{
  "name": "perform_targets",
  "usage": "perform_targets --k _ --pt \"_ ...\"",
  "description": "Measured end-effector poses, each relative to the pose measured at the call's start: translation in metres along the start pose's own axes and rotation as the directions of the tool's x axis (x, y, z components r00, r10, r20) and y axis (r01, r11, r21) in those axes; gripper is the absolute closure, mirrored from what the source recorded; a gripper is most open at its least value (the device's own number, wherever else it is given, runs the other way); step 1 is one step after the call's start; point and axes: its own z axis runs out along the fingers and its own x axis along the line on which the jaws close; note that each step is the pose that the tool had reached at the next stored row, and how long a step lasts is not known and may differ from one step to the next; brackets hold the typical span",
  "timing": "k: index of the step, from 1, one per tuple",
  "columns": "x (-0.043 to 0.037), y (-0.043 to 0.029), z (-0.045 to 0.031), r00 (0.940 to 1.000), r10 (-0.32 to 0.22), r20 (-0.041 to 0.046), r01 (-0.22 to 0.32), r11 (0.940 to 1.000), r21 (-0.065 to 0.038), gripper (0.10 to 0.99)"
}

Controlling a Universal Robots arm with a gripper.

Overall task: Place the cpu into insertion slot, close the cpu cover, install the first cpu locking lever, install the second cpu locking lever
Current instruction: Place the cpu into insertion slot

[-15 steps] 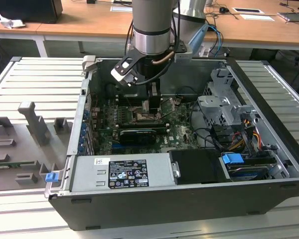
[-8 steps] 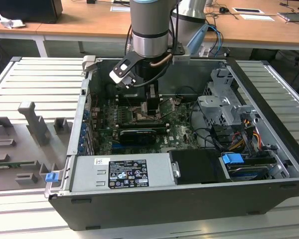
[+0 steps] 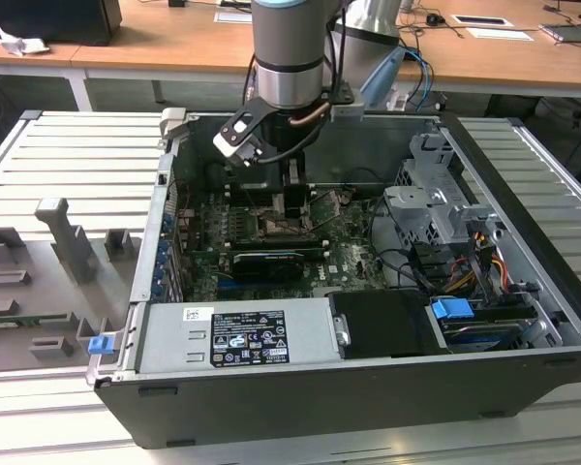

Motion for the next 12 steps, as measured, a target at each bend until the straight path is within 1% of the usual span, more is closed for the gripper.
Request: perform_targets --k 4,12 --pt "-0.0001 -0.0004 0.0033 1.0 0.0 0.0001 0.0 1.0 0.0 0.553" --pt "-0.0001 -0.0008 0.0073 1.0 0.0 0.0001 0.0 1.0 0.0 0.553"
